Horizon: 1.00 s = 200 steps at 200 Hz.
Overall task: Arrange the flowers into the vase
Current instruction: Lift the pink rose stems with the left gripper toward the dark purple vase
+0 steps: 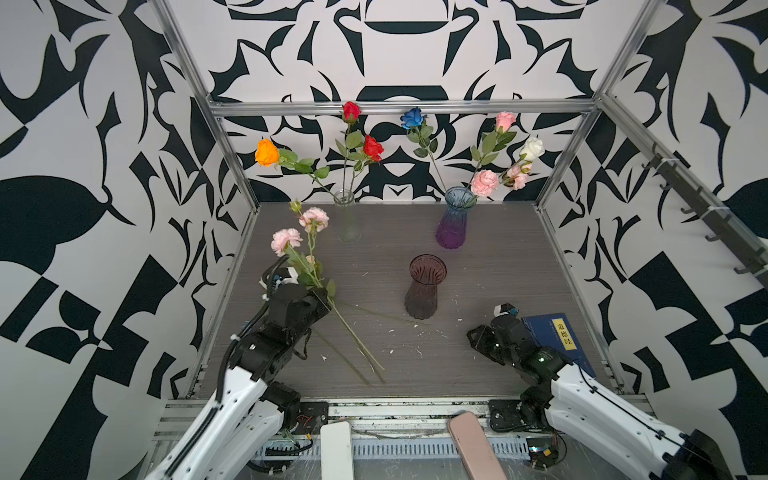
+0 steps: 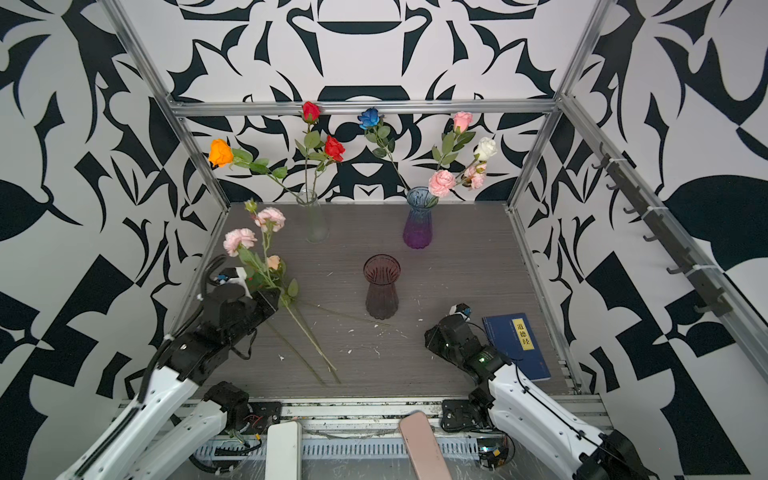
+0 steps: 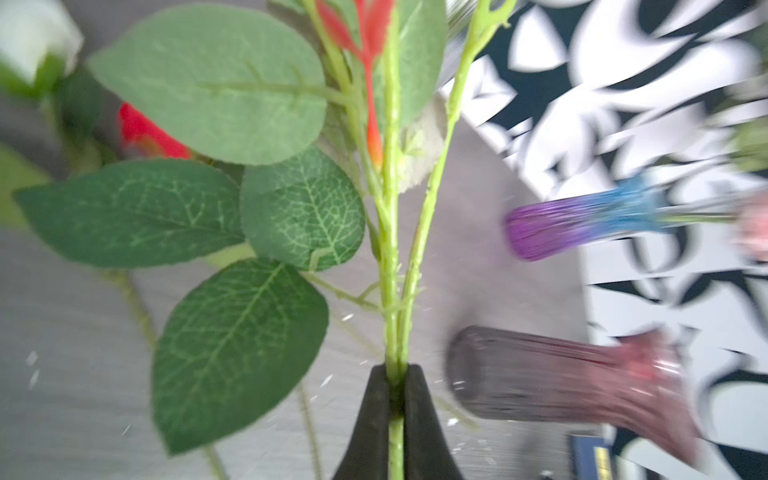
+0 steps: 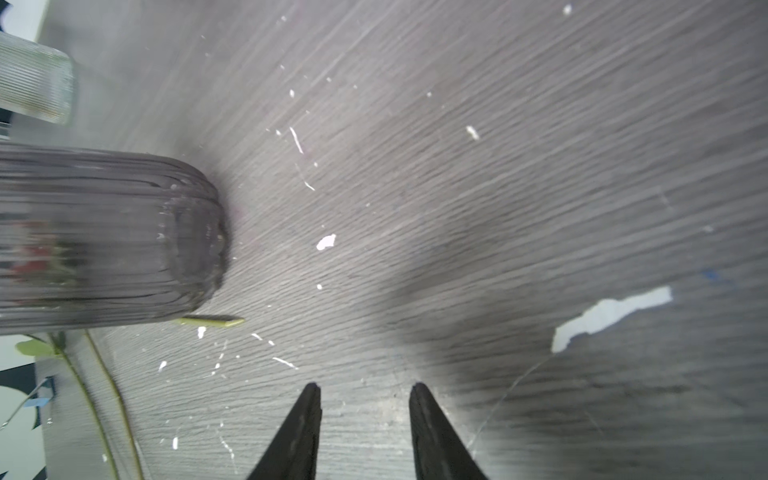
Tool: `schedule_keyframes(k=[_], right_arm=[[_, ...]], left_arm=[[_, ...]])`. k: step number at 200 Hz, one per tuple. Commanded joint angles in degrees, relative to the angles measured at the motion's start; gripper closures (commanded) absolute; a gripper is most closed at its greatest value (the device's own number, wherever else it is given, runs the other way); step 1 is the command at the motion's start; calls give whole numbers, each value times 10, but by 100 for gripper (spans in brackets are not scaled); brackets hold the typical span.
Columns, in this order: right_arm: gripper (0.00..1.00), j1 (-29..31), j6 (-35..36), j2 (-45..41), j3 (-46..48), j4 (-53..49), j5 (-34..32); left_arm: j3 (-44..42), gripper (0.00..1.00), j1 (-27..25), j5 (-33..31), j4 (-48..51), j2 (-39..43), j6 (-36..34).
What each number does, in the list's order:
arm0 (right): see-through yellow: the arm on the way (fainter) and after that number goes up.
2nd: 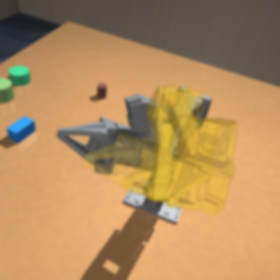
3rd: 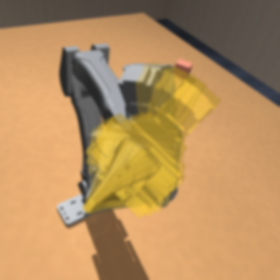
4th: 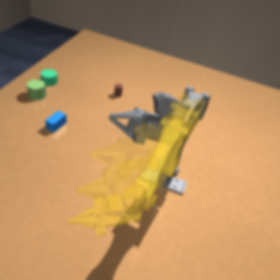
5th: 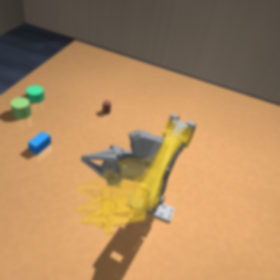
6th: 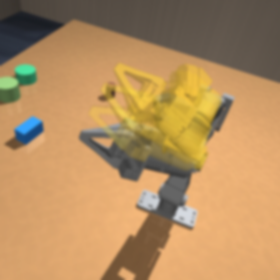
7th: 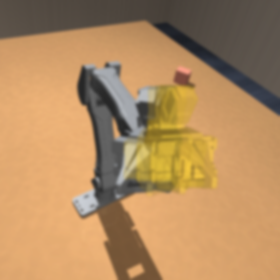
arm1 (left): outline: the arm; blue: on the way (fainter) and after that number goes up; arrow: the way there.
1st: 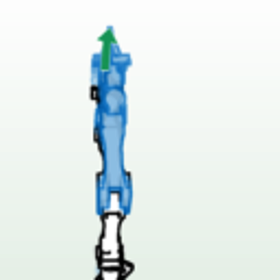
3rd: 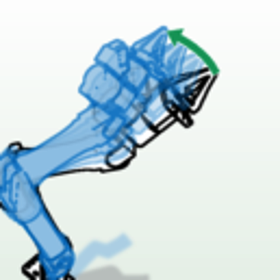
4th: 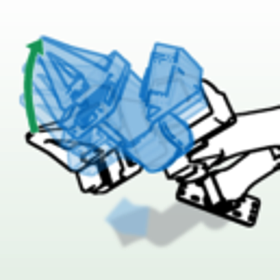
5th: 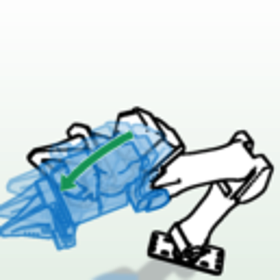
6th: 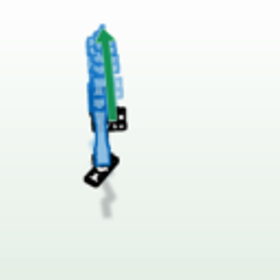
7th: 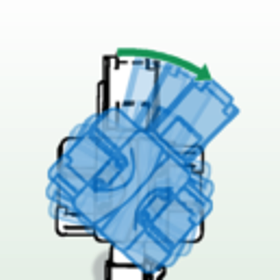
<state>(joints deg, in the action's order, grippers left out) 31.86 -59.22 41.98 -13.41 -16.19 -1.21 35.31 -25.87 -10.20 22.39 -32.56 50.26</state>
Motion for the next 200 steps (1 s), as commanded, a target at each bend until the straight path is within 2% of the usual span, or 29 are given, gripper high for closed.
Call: schedule_keyframes(k=[1,25,74,119,171,200], right_arm=[[61,-2,2,12,-7,17,-1],[61,-2,2,19,-7,19,1],[61,-2,0,12,-7,14,-2],[61,-2,1,12,-9,12,-4],[61,-3,4,19,-14,11,-6],[60,-3,7,31,-18,13,-5]], left_arm=[[-5,100,2,42,-97,42,-34],[31,100,2,54,-175,22,-27],[153,100,2,84,-319,-137,-67],[312,100,-22,94,-363,-281,-163],[322,100,-85,55,-435,-361,-233],[303,100,-147,13,-474,-392,-298]])
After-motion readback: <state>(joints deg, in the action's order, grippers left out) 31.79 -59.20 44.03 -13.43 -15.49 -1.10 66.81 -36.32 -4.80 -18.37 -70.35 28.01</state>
